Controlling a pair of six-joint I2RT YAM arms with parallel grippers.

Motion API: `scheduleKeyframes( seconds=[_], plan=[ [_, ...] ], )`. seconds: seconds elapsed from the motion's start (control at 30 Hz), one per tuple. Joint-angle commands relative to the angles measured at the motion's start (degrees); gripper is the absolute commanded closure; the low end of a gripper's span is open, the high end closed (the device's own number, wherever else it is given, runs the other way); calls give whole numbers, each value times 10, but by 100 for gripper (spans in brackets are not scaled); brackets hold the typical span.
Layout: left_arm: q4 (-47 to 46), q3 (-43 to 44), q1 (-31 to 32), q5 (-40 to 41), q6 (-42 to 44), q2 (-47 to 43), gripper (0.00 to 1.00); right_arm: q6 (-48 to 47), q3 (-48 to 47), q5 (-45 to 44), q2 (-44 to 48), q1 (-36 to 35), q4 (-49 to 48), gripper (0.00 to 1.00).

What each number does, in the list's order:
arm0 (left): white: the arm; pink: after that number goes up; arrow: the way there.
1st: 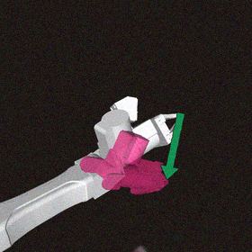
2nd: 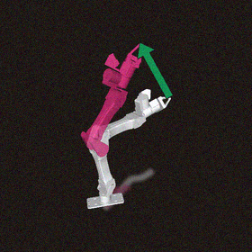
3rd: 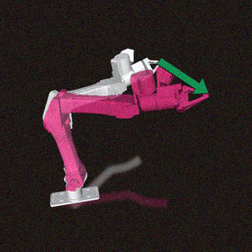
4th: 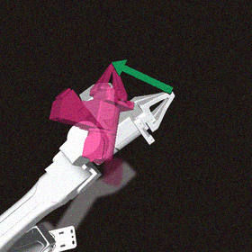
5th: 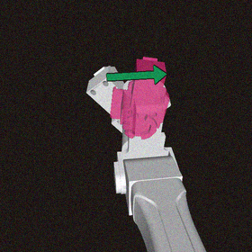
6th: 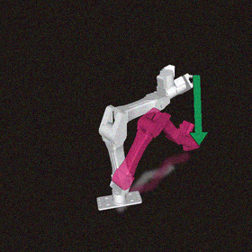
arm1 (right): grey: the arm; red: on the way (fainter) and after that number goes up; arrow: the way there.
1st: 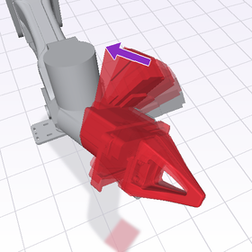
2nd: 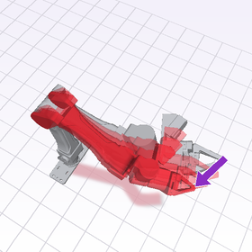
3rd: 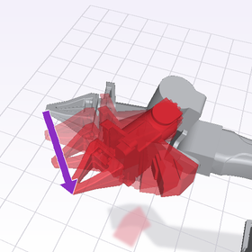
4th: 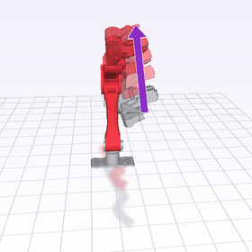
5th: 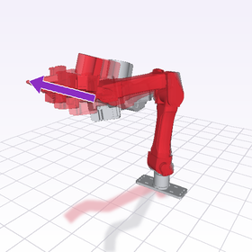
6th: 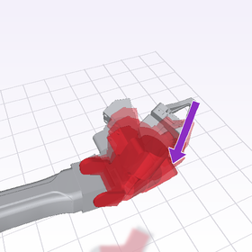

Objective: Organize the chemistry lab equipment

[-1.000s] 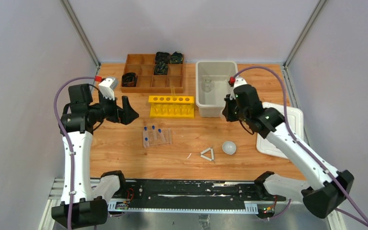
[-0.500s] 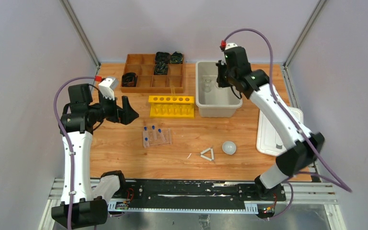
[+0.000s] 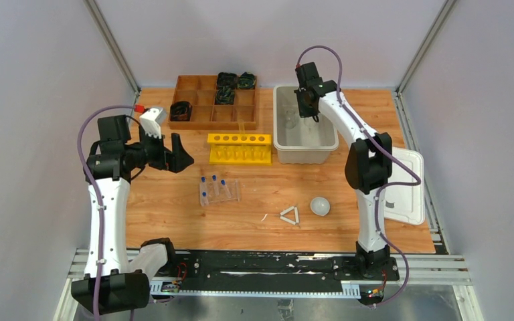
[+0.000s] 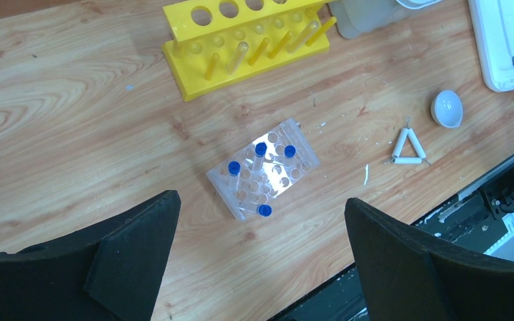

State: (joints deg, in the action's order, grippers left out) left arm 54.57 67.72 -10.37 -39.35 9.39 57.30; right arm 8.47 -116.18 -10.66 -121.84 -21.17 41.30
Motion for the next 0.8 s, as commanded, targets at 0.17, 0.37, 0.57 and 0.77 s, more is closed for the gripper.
scheduleKeyframes(
  seconds=[0.17, 0.37, 0.57, 0.77],
  plan=[
    [1, 13, 0, -6, 17, 7, 0, -30, -81, -13, -83, 22, 19, 100],
    [1, 5, 0, -13, 16, 8, 0, -23, -123, -16, -140, 24, 21, 100],
    [1, -4, 0, -6, 25, -4, 0, -27, -143, -36, -166, 28, 22, 97],
    [1, -5, 0, -10, 22, -4, 0, -31, -136, -61, -154, 28, 20, 72]
  ],
)
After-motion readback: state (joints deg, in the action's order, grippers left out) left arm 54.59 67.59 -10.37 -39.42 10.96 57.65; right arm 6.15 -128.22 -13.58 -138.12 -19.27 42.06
